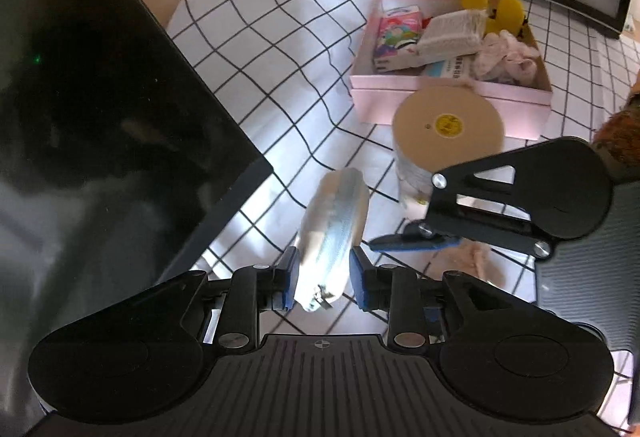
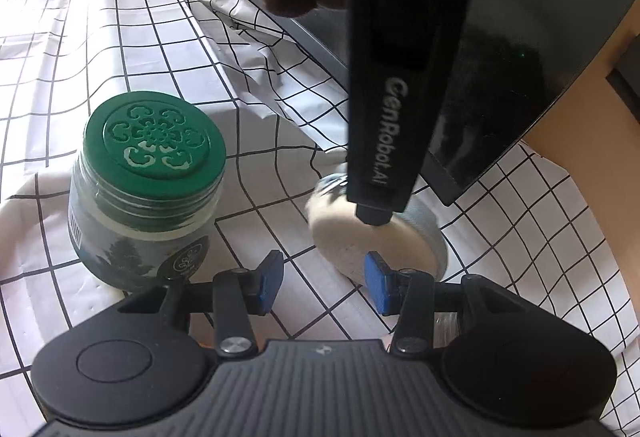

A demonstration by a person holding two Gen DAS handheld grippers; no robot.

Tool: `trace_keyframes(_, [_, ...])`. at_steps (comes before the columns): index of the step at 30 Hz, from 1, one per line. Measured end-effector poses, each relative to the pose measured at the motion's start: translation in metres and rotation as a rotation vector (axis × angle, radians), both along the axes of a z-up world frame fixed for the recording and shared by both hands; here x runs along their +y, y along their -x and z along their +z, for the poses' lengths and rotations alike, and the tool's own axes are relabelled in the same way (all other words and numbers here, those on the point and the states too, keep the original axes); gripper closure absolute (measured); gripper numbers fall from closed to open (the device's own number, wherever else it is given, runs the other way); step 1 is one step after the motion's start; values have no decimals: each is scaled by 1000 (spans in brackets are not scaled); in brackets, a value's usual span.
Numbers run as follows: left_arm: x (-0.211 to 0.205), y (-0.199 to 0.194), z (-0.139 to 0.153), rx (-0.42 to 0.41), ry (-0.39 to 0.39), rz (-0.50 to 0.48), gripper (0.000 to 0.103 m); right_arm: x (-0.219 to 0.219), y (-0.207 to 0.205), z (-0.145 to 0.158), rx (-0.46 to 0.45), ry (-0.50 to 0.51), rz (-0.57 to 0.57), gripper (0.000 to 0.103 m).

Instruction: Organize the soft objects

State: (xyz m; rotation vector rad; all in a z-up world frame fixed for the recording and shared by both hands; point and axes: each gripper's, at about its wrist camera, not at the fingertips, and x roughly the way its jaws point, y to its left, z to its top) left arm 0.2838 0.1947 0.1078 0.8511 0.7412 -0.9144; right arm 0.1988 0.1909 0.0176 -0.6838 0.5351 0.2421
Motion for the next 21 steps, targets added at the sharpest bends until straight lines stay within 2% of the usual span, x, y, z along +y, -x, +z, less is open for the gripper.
trace_keyframes(8, [-11, -6, -8, -101, -15, -23, 65, 2, -4, -2, 2, 5, -7, 59])
trace_keyframes(13, [-7, -20, 0, -9, 39, 13, 65, 1, -6, -5, 3, 7, -4, 59])
trace_keyframes(17, [-8, -15, -2, -39, 12, 11, 66, 2, -6, -7, 10, 4, 1, 59])
trace_keyframes(21, [-8, -11, -1, -36, -1, 5, 66, 2, -4, -7, 20, 6, 9, 59])
